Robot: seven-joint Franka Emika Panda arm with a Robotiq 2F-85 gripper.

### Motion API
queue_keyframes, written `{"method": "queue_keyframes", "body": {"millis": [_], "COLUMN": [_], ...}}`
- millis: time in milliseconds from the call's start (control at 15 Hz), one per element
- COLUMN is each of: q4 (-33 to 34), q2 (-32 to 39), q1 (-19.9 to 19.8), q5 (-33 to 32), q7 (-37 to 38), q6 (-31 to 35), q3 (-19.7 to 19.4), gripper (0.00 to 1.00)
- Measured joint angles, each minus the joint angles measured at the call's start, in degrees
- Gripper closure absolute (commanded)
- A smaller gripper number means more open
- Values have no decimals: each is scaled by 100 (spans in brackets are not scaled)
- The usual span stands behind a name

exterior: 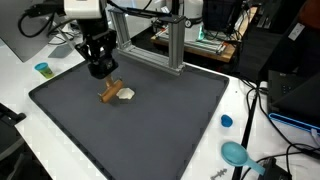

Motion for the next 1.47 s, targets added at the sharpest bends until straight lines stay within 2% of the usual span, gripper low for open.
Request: {"method": "queue_keyframes", "body": {"millis": [67,133,267,333,1000,1467], "q4": [-59,-113,-193,-241,-321,-598], "q2": [-24,-65,-202,-274,-66,-94], "q1": [-108,-181,-188,-175,-137,-87], "q5": [292,548,639,639,636,629], "q7": [-325,-549,-505,-468,-317,-393], "q6": [61,21,-169,-202,15,277], "q3": [48,78,62,62,-189,-133], "gripper": [79,54,54,79,79,79]}}
